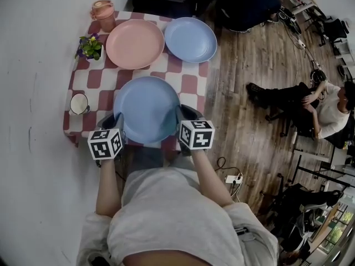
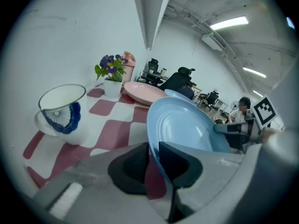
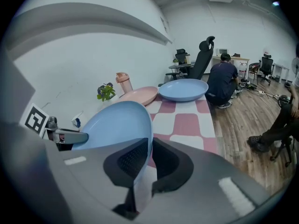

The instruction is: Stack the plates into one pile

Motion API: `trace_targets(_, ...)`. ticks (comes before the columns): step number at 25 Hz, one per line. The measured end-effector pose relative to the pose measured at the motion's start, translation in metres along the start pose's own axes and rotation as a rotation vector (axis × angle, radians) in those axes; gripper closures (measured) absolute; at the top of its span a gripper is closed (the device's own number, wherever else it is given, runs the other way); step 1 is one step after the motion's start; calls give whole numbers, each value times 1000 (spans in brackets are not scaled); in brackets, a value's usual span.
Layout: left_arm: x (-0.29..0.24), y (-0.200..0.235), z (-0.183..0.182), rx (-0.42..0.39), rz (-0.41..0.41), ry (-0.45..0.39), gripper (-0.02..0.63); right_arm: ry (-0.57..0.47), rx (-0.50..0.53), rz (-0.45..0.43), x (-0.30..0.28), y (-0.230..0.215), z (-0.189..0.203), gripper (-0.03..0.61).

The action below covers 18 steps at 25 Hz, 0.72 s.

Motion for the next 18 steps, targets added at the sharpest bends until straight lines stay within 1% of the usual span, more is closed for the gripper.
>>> trace_targets(7, 9, -7, -49, -43, 24, -126, 556, -111, -13, 16, 13, 1, -37, 549)
trace_targets(9, 10, -8, -60, -62, 31, -145, 558, -135, -12, 27, 14, 2, -47, 549)
trace_targets(14, 13, -12, -96, -142, 39, -201, 557, -198, -24, 39, 21, 4, -78, 549)
trace_targets(18, 14, -13, -123, -169, 57, -239, 557, -245, -21, 46, 26, 5, -104, 549)
Point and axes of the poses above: the fingertips, and each gripper's own axes: x backward along the fingers, y to its left, z out of its underside, the point moved 2 cm from there along x, backward along the fingers, and after that the axes turned 15 degrees about z, right-handed, at the moved point
